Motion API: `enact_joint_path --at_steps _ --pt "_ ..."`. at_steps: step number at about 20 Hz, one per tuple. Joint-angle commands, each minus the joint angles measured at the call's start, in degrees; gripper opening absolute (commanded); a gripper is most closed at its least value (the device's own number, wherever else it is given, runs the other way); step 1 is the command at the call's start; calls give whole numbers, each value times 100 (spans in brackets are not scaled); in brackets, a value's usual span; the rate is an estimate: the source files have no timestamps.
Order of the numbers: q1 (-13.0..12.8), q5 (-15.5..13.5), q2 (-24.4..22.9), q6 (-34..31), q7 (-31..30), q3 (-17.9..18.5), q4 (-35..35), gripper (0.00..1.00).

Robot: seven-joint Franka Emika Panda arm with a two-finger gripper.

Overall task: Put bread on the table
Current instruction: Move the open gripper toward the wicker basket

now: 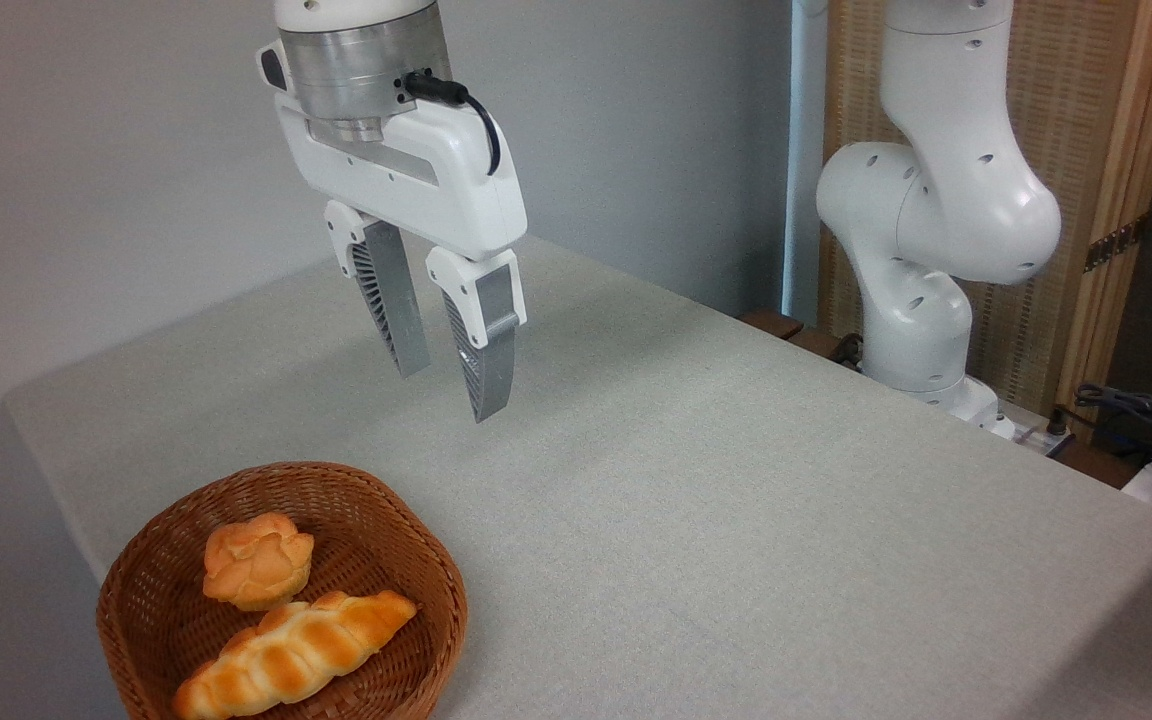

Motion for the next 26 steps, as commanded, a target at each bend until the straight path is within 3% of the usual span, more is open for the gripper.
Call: enact_joint_path --at_steps 1,16,23,26 --pt "-48 -15 -126 -34 -13 17 -53 100" --pt "-48 -24 -12 62 -40 -27 -71 100" --pt "-57 -77 259 878 -75 -167 -80 100" --pt "-57 -287 523 1370 -110 -281 -71 100"
